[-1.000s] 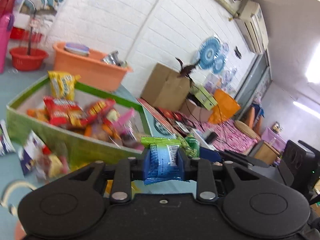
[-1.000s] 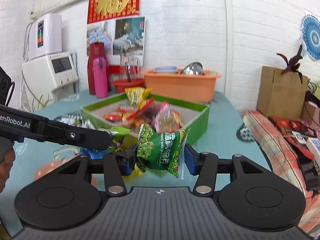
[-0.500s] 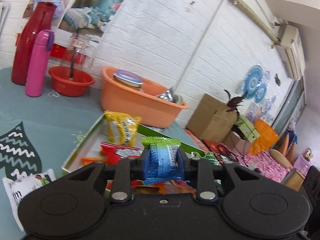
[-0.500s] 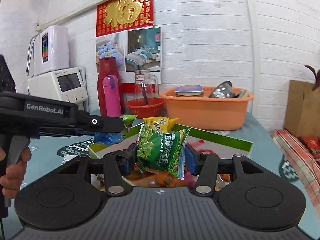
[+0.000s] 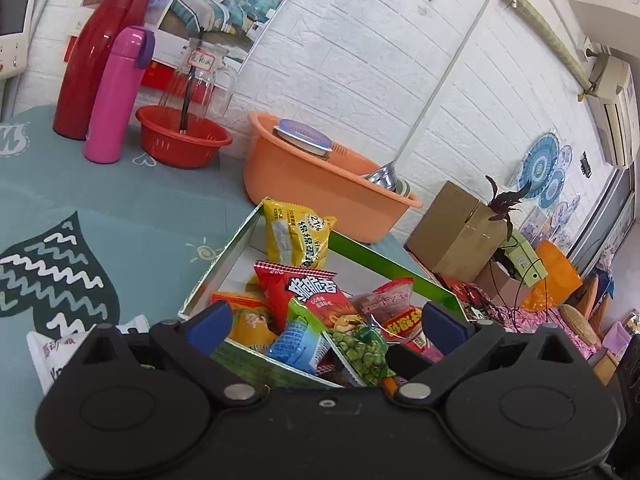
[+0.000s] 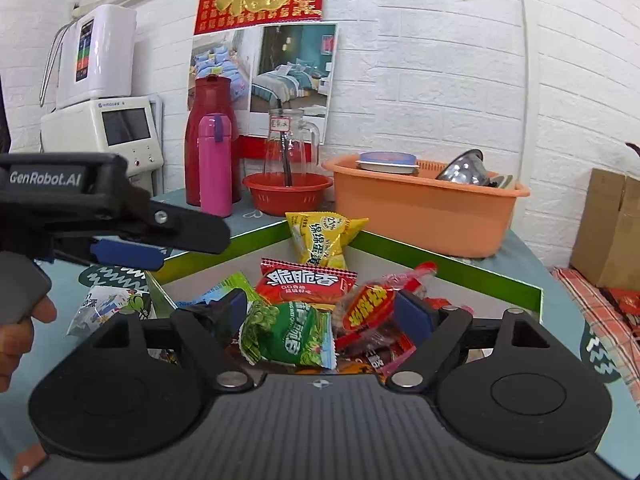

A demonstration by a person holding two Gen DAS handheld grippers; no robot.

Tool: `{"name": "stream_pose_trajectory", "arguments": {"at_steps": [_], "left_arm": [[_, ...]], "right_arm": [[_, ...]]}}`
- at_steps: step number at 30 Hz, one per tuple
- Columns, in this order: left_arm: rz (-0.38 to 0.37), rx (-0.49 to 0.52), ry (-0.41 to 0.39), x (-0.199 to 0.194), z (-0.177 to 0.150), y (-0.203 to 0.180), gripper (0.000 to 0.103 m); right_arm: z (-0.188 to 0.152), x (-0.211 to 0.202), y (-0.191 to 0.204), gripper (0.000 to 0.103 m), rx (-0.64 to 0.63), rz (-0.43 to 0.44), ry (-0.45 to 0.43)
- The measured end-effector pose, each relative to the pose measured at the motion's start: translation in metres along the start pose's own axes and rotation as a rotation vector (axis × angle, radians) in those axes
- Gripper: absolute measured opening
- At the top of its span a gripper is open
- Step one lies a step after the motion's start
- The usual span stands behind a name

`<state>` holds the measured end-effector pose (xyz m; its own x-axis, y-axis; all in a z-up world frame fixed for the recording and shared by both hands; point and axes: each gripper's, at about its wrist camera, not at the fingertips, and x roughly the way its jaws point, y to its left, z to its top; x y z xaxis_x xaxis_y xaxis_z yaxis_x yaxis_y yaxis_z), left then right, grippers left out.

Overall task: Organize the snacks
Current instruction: 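Move both grippers toward the large yellow clear bag on the table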

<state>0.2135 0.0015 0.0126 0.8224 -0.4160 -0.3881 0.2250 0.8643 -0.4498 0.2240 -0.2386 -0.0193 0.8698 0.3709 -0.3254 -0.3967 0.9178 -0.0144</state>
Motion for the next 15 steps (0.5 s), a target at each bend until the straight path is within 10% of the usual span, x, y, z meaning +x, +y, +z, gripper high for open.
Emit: {"name": "stream_pose_trajectory", "arguments": {"at_steps": [15], "left_arm": [[-0.104,0.041,-0.046,-0.083,-0.041,-0.042,0.103]], "right_arm": [[-0.013,-0.099,-0.001,0.103,0.174,0.044,-0.043]]}}
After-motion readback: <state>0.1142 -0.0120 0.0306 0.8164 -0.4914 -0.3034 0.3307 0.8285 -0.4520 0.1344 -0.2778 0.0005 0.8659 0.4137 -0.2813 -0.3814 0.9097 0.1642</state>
